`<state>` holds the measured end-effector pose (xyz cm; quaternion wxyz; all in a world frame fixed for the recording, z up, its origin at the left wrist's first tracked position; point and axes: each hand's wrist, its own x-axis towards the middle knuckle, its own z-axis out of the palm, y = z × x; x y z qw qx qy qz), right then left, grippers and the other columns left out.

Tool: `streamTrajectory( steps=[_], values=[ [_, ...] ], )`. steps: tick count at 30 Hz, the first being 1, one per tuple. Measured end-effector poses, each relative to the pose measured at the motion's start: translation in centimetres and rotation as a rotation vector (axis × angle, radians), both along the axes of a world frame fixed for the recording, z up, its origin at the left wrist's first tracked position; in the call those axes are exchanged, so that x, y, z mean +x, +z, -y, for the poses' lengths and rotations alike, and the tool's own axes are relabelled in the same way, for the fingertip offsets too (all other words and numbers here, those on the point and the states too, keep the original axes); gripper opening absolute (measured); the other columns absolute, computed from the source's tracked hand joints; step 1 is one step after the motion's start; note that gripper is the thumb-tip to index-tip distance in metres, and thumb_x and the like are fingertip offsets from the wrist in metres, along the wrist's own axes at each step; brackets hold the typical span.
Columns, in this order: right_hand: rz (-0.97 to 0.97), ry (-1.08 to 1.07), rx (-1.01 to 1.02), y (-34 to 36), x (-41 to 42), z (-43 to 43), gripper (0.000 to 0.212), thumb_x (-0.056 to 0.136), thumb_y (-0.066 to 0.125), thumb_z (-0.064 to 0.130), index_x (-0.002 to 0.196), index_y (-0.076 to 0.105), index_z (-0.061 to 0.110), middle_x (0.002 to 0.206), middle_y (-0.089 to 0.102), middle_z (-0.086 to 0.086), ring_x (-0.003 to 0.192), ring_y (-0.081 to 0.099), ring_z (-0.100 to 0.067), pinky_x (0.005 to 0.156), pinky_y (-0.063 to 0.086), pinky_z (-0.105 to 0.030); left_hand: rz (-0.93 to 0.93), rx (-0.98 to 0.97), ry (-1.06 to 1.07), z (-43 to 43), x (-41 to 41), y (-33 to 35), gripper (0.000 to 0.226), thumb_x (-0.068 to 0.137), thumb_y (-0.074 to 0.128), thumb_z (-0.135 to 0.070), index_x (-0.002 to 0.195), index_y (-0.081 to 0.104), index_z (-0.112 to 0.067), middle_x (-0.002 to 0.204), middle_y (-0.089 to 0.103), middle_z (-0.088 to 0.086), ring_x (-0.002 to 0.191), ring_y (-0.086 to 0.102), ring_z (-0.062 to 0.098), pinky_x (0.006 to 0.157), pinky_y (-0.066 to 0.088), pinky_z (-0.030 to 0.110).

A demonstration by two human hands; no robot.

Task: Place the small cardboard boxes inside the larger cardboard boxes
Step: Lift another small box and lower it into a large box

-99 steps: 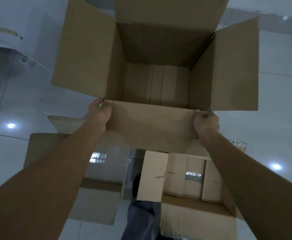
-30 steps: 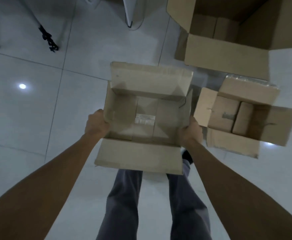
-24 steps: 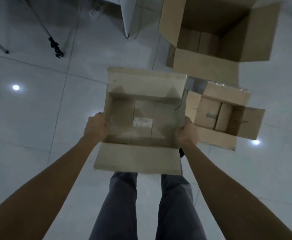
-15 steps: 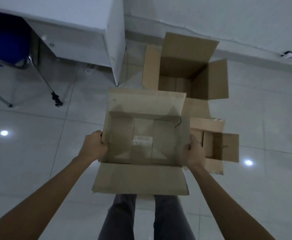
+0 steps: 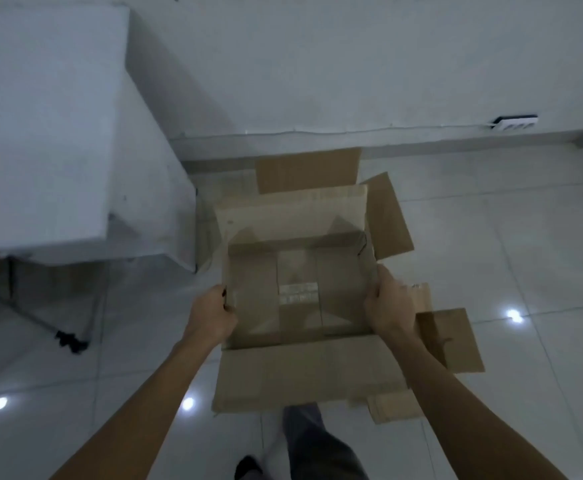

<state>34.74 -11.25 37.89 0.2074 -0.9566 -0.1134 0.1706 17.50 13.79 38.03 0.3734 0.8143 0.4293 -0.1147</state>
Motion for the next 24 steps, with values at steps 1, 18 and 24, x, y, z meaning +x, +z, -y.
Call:
streamTrajectory(
  steps=[1,18,24],
  values=[
    [0.007,0.007,-0.013,-0.4,1.7,-0.5,0.023,0.088,0.049,0.011,0.107,0.048,0.025,0.08,0.054,0.006,0.069,0.052,-0.018,0.056,0.039,-0.028,0.009,-0.009,-0.004,-0.5,1.9,-0.6,0.013,0.084,0.056,-0.001,0.078,0.057,-0.012,0.065,0.055,0.0,0.067,0.056,0.025,0.049,0.036,0.021],
    [-0.057,0.024,-0.099,-14.5,21.5,-6.6,0.035,0.092,0.051,-0.002,0.125,0.044,0.007,0.089,0.066,-0.012,0.071,0.059,-0.03,0.059,0.038,-0.03,0.048,0.052,0.028,-5.7,20.6,-16.5,0.016,0.087,0.057,-0.001,0.079,0.053,-0.014,0.063,0.055,-0.003,0.055,0.053,0.005,0.042,0.031,0.012],
    [-0.011,0.081,-0.06,-20.2,23.7,-6.5,0.043,0.094,0.048,-0.001,0.136,0.039,0.005,0.083,0.064,-0.013,0.065,0.059,-0.032,0.051,0.033,-0.028,0.056,0.031,0.04,-5.6,22.3,-21.5,0.021,0.089,0.055,0.0,0.077,0.049,-0.016,0.063,0.052,-0.002,0.054,0.052,0.008,0.041,0.033,0.011]
  ],
)
